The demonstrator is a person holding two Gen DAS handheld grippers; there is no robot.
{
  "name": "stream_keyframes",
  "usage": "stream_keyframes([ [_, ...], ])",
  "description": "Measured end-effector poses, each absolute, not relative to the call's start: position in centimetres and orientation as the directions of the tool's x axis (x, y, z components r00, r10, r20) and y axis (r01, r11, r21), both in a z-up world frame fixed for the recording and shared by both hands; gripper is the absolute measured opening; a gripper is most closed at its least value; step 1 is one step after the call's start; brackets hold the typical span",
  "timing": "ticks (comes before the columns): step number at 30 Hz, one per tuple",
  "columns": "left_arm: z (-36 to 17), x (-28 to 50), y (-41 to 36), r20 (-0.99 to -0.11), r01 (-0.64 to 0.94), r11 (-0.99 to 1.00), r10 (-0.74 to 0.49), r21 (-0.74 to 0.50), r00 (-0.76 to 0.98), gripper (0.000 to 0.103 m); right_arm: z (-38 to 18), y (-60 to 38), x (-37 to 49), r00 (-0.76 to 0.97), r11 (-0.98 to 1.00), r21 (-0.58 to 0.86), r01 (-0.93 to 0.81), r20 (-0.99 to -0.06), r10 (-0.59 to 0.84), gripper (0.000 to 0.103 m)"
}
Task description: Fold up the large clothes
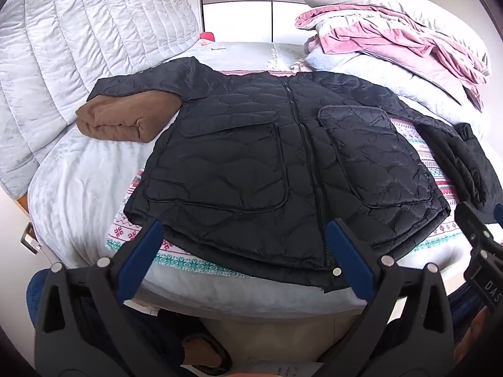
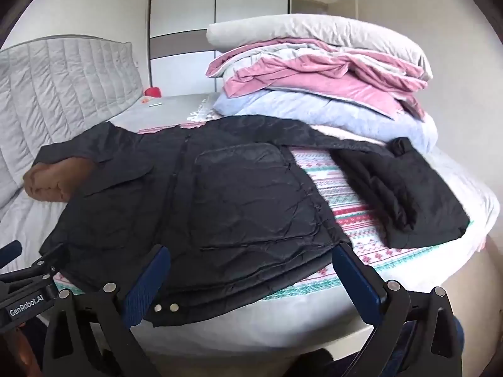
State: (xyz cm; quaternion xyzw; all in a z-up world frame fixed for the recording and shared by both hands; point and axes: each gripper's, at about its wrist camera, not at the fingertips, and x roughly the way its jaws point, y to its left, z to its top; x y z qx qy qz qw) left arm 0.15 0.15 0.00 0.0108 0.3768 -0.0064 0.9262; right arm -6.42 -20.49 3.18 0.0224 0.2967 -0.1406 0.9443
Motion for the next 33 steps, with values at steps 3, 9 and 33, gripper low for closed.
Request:
stream_keyframes([
  [3, -0.1, 0.4, 0.3, -0.699, 0.02, 1.0, -0.003, 0.015, 0.715, 0.103, 3.3, -20.4, -6.4, 0.779, 0.951, -0.062, 0.302, -0.56, -0.284, 0.103],
  [9, -0.5, 0.1, 0.0, -0.699, 0.005, 1.0, 0.003, 0.01, 0.715, 0.103, 3.0, -20.4, -6.1, 0.77, 0.94, -0.098, 0.326, -0.55, -0.324, 0.103],
  [33, -1.0, 1.3, 1.2, -0.706, 0.01, 0.999, -0.029, -0.031, 0.707, 0.103, 3.2, -20.1, -5.4, 0.78, 0.933, -0.096, 0.346, -0.523, -0.343, 0.103],
])
